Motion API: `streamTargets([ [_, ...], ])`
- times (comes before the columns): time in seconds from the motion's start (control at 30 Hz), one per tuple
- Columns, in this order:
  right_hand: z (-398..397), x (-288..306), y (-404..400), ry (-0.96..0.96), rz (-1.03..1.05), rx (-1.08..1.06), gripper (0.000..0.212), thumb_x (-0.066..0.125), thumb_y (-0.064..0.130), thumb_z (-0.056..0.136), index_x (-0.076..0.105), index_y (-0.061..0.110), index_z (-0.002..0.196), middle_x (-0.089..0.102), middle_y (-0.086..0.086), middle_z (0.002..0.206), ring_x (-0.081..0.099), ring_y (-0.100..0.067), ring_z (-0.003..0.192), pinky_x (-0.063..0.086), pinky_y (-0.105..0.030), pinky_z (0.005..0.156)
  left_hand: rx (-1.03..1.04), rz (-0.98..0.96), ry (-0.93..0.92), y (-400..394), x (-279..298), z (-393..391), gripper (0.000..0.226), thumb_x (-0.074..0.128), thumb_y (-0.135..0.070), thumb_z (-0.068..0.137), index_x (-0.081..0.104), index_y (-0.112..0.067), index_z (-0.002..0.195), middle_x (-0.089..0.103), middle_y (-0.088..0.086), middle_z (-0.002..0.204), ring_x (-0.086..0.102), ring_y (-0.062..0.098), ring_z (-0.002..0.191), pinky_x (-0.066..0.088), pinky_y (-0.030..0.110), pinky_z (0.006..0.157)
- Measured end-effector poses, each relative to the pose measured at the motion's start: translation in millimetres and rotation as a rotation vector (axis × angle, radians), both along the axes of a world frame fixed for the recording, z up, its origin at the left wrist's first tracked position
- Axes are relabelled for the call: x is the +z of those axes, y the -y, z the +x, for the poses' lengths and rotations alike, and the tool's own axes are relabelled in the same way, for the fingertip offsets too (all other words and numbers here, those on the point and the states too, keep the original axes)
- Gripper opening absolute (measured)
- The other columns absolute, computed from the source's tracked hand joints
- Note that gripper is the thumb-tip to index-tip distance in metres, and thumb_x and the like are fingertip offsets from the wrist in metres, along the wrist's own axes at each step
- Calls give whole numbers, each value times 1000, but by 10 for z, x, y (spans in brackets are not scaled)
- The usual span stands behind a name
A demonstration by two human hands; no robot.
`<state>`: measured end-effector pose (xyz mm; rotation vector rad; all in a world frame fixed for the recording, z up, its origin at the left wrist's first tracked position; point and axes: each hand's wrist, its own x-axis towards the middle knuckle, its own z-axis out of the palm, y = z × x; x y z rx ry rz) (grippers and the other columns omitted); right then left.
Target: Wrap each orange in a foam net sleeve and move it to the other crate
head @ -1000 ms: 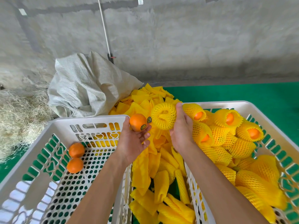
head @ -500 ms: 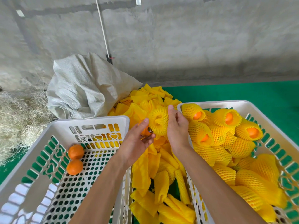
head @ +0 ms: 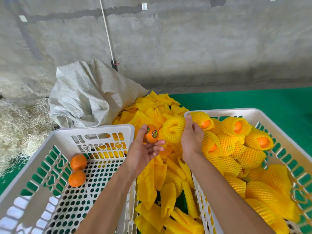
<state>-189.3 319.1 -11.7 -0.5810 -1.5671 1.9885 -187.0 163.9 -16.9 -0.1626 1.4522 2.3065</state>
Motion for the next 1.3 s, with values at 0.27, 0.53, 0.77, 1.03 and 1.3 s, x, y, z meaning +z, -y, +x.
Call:
streamTargets([
  [0.27,46,-111,80,5,419,195,43,49,43,106,47,16,73,44,3,64,42,-10,60,37,-33,57,90,-83,-46,-14,-16,-24,61,44,-60,102,57,-13,140,75,14,124,71,27,118,52,46,99],
  [0.53,51,-75,159,85,288,355,51,50,47,105,52,4,78,41,-2,66,40,-8,59,33,-18,49,18,-23,-50,32,32,32,70,66,-64,77,58,-29,137,74,5,126,68,22,118,54,46,93],
  [0.77,27,-117,140,101,365,333,41,55,44,104,59,14,76,50,12,59,44,-1,55,37,-16,50,192,-231,-139,-16,-48,-5,65,86,-63,70,75,-15,112,78,6,110,72,24,104,57,42,96],
  [1.03,107,-4,135,-118,914,49,27,53,36,106,61,15,92,62,3,77,56,-11,67,46,-33,57,354,-688,-532,-73,-116,74,63,79,-71,67,55,-14,78,55,1,89,48,11,71,40,17,62],
  [1.3,193,22,233,-478,1328,16,12,74,21,95,73,10,98,68,-3,94,65,-17,76,54,-32,52,320,-801,-626,-69,-198,18,35,73,-36,94,63,-4,83,48,11,83,35,17,70,34,25,59],
])
